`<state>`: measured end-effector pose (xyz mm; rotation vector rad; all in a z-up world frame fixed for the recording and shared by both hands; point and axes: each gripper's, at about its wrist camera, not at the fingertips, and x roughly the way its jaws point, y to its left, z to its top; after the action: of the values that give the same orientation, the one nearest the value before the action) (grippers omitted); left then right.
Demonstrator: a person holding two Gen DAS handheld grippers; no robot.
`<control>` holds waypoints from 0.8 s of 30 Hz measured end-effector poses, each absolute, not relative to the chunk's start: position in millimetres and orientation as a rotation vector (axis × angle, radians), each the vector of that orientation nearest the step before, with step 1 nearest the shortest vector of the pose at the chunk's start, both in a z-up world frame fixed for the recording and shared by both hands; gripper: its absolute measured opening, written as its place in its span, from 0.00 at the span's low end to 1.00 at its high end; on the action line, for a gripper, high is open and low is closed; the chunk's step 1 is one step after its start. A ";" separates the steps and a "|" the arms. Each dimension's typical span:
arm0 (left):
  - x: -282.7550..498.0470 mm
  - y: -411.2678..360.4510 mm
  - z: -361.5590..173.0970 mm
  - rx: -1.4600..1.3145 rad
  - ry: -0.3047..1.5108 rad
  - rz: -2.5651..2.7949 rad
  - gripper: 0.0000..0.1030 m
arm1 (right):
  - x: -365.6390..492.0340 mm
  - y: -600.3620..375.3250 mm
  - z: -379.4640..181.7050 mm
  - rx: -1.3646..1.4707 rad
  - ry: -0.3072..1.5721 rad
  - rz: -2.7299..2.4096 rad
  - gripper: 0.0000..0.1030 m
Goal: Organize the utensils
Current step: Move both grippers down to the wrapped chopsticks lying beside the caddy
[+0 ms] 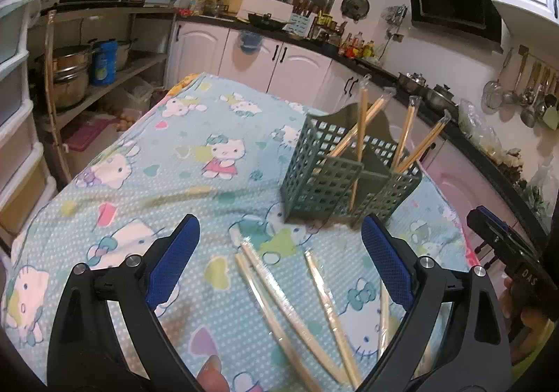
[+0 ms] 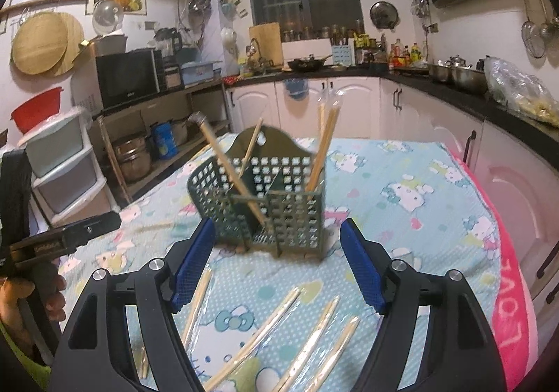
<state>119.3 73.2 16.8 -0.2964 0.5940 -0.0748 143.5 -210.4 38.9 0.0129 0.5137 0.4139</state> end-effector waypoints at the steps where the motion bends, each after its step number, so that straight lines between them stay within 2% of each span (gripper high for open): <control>1: 117.8 74.7 14.2 -0.296 0.599 -0.072 0.83 | 142.7 -208.2 36.9 0.010 0.521 0.419 0.69; 20: 110.6 87.7 -35.8 -0.309 0.748 -0.050 0.82 | 138.7 -181.8 -9.6 -0.038 0.684 0.444 0.69; 24: 113.1 86.3 -41.9 -0.326 0.767 -0.071 0.71 | 143.4 -181.0 -18.9 -0.048 0.723 0.431 0.69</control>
<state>113.1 86.3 -41.9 -0.3257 0.7672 -0.0706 143.4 -181.0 -18.9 -0.0484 0.7225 0.4310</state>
